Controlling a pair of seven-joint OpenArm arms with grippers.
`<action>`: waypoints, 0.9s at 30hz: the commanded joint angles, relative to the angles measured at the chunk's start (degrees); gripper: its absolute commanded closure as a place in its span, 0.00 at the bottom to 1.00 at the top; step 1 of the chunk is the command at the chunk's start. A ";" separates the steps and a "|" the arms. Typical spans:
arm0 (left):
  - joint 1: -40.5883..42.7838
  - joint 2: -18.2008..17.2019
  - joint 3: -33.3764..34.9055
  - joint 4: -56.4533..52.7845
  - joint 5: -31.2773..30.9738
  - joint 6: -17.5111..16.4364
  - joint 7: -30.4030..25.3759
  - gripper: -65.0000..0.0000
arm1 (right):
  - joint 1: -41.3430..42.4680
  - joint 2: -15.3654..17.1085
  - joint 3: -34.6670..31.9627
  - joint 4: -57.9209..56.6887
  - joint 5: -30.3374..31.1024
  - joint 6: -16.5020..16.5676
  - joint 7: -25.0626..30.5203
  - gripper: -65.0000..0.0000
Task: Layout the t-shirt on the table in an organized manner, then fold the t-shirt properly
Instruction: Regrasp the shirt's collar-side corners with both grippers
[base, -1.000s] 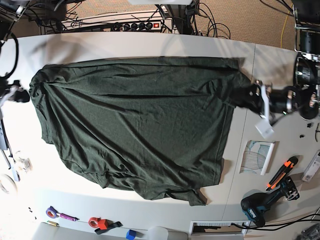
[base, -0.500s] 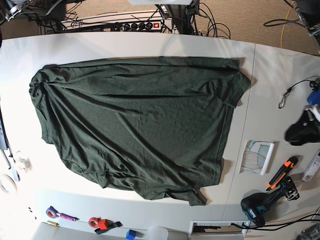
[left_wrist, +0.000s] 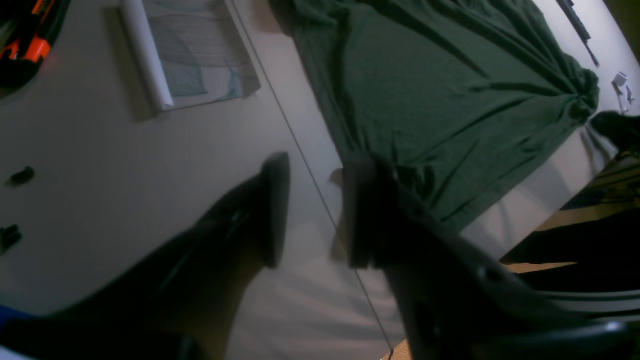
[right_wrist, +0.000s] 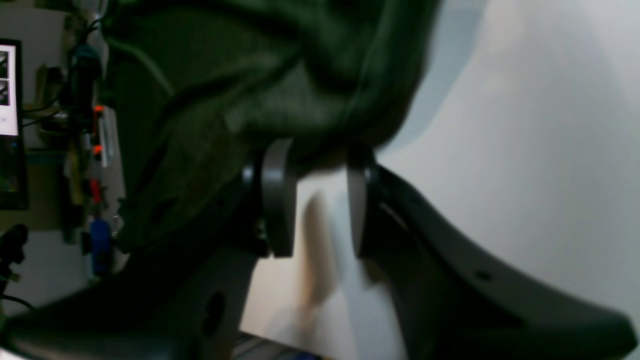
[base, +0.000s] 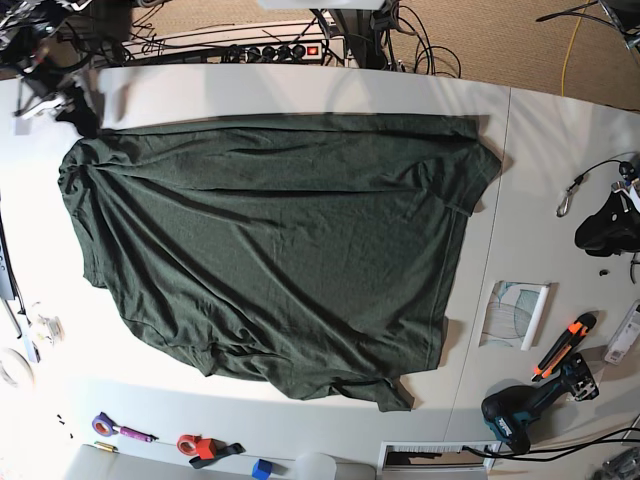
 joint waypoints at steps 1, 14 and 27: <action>-0.46 -1.60 -0.44 0.83 -1.54 -0.06 -1.01 0.68 | 0.22 1.09 0.44 0.96 2.80 0.01 1.16 0.72; -0.46 -1.60 -0.44 0.83 -1.54 -0.06 -1.01 0.68 | 3.32 0.68 0.44 0.96 -9.11 -4.22 9.40 0.72; -0.31 -1.60 -0.35 0.83 -1.54 -0.06 -1.01 0.68 | 3.63 0.68 8.39 6.27 -5.88 -1.38 5.75 0.72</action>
